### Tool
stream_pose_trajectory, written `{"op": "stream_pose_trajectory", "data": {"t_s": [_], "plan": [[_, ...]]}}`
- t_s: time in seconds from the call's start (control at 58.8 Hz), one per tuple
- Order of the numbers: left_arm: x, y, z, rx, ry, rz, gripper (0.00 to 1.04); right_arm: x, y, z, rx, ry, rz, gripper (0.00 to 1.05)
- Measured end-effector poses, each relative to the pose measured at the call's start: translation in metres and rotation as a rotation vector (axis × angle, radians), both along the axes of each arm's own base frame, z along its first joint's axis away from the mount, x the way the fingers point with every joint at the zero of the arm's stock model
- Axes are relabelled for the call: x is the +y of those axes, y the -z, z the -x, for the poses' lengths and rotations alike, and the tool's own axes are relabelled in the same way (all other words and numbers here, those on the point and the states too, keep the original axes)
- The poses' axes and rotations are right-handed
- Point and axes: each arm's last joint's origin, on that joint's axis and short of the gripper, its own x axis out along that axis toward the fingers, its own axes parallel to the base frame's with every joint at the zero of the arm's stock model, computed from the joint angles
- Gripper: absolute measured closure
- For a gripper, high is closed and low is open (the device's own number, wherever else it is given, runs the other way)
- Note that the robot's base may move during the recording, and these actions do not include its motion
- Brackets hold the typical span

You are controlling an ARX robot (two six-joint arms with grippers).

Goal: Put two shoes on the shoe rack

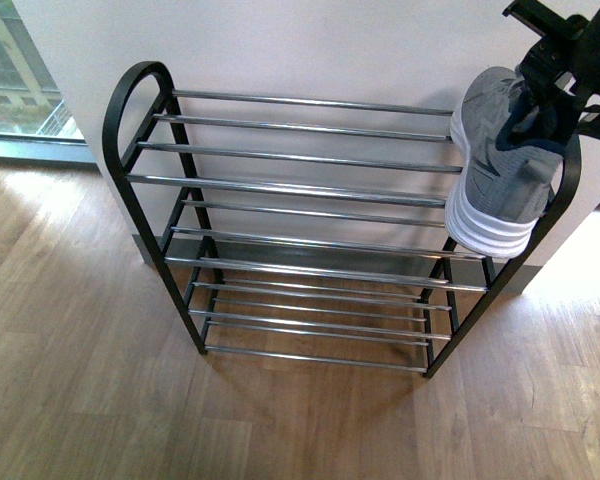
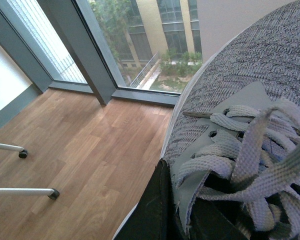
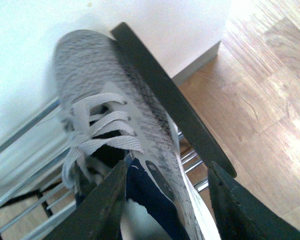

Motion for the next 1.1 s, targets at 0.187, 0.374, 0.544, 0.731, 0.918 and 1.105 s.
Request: {"op": "stream_pose_trajectory", "data": {"t_s": [0.187,0.374,0.544,0.731,0.918,1.105], "plan": [[0.000,0.000,0.000,0.000,0.000,0.000,1.03,-0.020,-0.064,0.017,-0.106,-0.178,0.201,0.24],[0.000,0.000,0.000,0.000,0.000,0.000,1.03,-0.023,-0.060,0.047,-0.547,-0.600,0.406,0.37],[0.000,0.000,0.000,0.000,0.000,0.000,1.03,-0.010,-0.035,0.113,-0.684,-0.652,0.555,0.76],[0.000,0.000,0.000,0.000,0.001,0.000,1.03,0.001,-0.016,0.155,-0.660,-0.658,0.565,1.03],[0.000,0.000,0.000,0.000,-0.001,0.000,1.03,0.002,-0.007,0.183,-0.660,-0.666,0.565,1.03],[0.000,0.000,0.000,0.000,0.001,0.000,1.03,0.002,0.000,0.207,-0.662,-0.662,0.566,1.03]]}}
